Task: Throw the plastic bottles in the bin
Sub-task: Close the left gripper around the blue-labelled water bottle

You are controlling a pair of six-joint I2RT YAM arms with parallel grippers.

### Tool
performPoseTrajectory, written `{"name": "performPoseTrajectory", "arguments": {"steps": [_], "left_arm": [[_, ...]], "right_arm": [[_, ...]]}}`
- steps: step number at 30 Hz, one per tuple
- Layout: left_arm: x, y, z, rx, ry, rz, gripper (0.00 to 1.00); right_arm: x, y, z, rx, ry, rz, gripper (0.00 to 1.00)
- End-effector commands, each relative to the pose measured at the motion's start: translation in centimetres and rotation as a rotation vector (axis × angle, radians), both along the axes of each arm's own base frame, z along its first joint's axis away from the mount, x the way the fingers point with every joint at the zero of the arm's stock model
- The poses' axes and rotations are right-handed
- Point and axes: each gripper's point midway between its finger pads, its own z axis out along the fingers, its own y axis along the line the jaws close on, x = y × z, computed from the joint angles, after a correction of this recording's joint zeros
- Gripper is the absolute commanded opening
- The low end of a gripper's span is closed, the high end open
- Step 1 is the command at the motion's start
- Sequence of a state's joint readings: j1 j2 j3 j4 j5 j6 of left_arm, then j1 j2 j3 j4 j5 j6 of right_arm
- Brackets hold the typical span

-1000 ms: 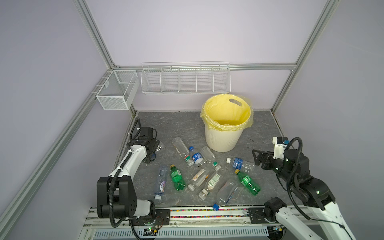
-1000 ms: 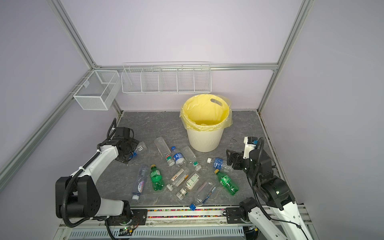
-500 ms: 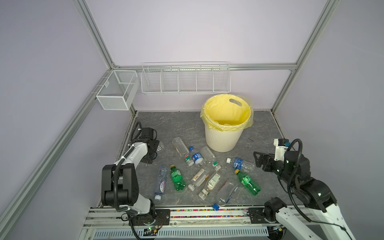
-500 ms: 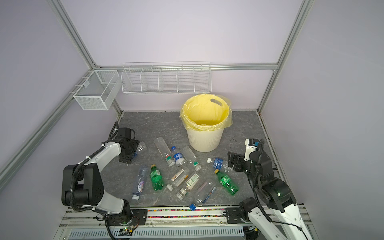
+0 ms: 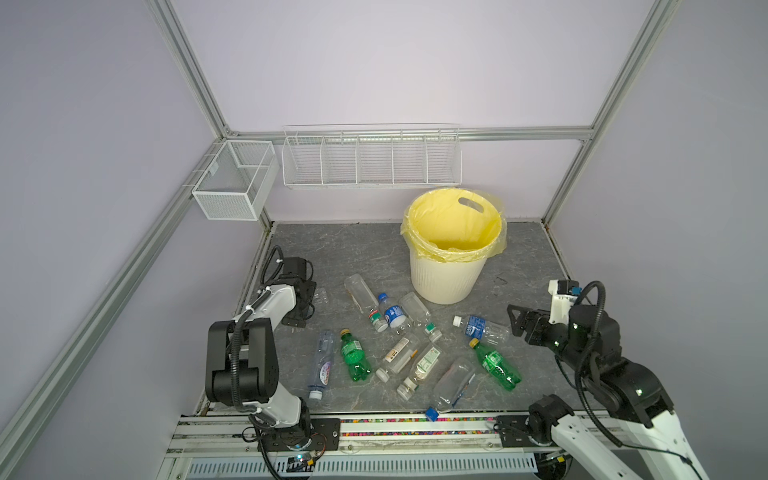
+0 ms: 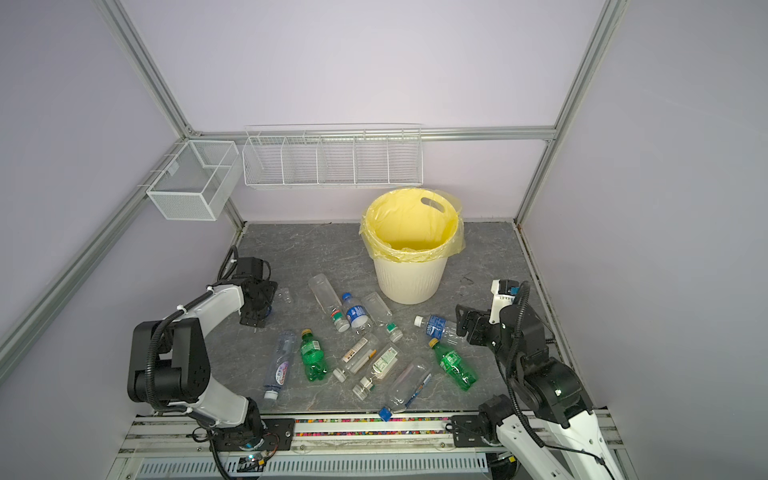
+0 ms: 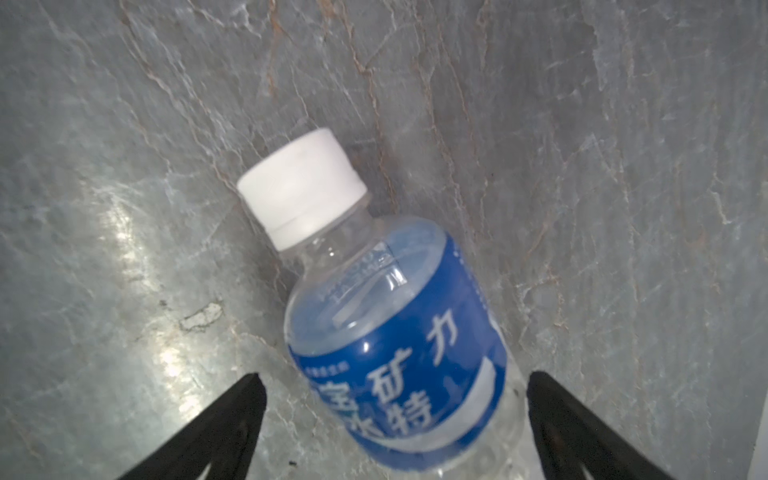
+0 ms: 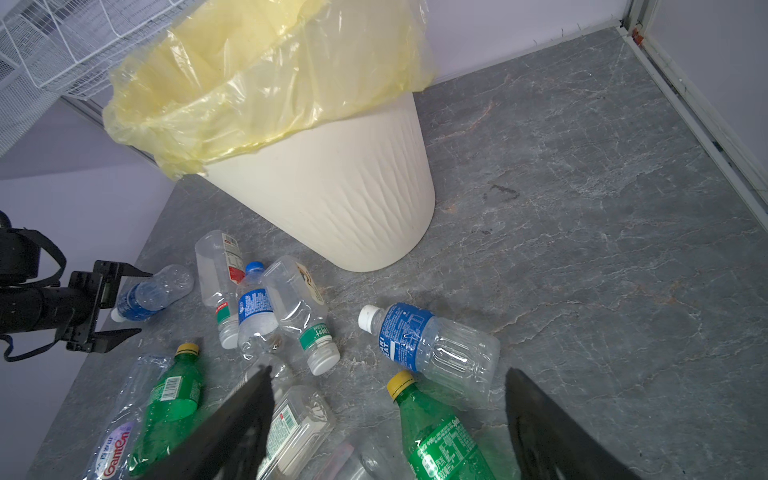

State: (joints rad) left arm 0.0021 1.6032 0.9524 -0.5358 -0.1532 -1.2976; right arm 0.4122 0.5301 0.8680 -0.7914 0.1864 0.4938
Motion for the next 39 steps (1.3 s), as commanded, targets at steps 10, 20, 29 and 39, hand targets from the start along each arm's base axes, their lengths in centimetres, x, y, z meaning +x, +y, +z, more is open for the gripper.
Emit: {"name": "performPoseTrajectory", "arguments": {"steps": [10, 20, 29, 39], "left_arm": [[0.0, 1.7, -1.0, 0.057, 0.017, 0.003, 0.89], [-0.6, 2.2, -2.3, 0.106, 0.058, -0.041, 0.76], [1.3, 0.9, -1.1, 0.099, -0.032, -0.204, 0.7], [1.6, 0.0, 1.5, 0.124, -0.119, -0.34, 0.68]], "right_arm": [[0.0, -0.1, -1.0, 0.007, 0.025, -0.014, 0.88], [-0.1, 0.1, -1.6, 0.017, 0.039, -0.008, 0.88], [-0.2, 0.0, -2.2, 0.009, 0.052, -0.012, 0.88], [-0.3, 0.1, -3.8, 0.007, 0.09, -0.013, 0.88]]}}
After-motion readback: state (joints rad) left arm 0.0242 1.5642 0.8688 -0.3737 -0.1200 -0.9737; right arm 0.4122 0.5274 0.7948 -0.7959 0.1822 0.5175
